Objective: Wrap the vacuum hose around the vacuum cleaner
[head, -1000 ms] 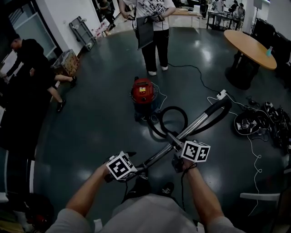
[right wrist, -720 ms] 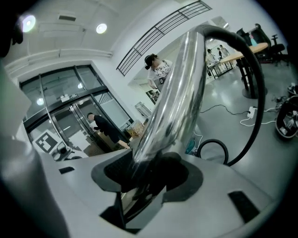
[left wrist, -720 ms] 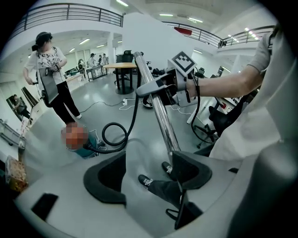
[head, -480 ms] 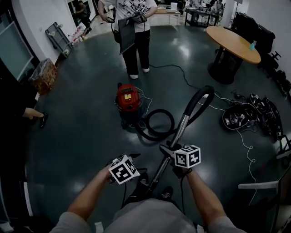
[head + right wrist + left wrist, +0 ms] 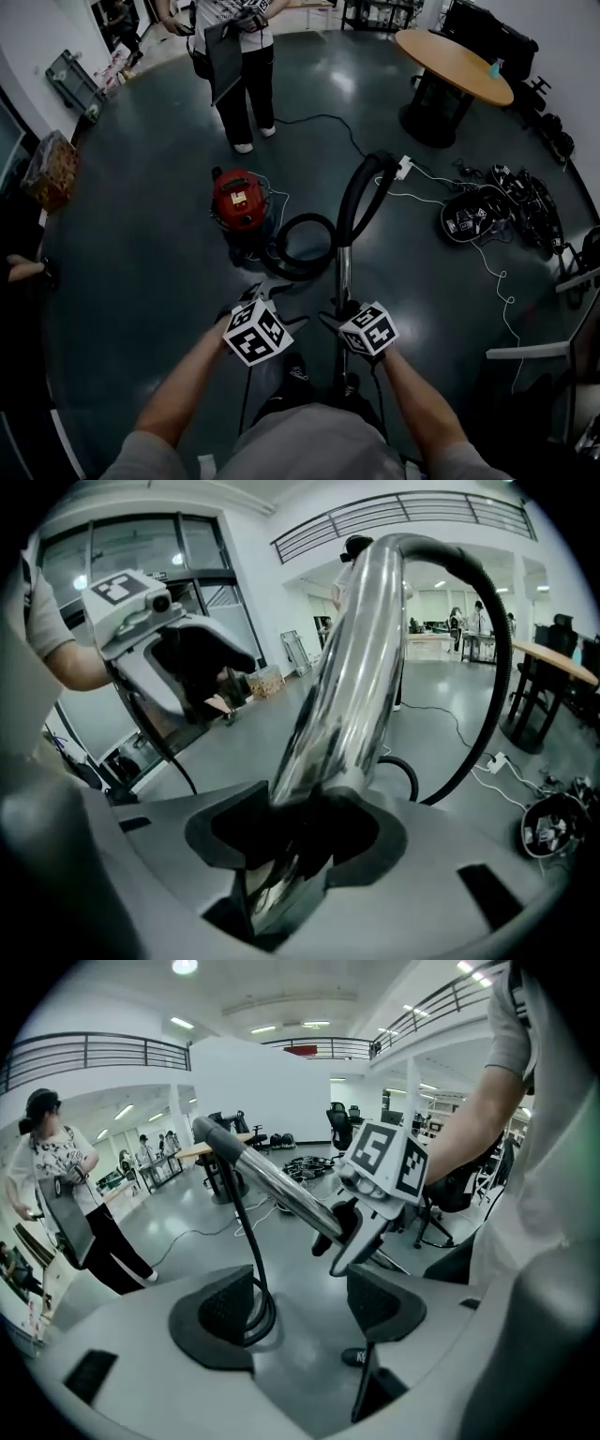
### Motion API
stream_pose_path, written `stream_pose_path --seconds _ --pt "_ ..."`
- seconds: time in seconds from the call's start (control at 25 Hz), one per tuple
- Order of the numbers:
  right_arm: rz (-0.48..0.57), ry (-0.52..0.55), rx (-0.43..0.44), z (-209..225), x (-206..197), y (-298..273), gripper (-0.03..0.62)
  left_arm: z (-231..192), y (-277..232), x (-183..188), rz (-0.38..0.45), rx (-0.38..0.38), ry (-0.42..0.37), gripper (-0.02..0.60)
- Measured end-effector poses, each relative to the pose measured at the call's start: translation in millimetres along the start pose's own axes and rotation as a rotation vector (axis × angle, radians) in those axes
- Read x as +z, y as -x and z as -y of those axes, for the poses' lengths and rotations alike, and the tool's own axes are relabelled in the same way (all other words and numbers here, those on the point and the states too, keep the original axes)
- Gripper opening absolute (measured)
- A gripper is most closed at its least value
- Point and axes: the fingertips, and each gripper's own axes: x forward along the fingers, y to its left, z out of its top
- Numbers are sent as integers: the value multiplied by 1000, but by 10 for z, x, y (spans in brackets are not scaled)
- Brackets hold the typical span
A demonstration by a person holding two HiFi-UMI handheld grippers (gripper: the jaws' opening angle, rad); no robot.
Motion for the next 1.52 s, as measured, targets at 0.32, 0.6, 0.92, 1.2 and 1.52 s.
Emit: stream_pose_path --seconds 0.32,0.6,0.92,1.2,1.52 --pt "-101 136 -7 112 -76 -39 187 -274 -188 598 46 18 -227 316" --pt "-224 270 75 515 -429 300 187 -111 -498 1258 48 -9 -327 316" --pt "-360 508 147 1085 -1013 1071 186 416 -1150 2003 -67 -53 -406 314" --pt "-435 625 227 1419 -1453 1561 184 917 -1667 2141 -274 -162 -443 314" --pt "-579 789 204 1991 -1568 2007 178 1062 -2049 2413 -340 -210 -448 313"
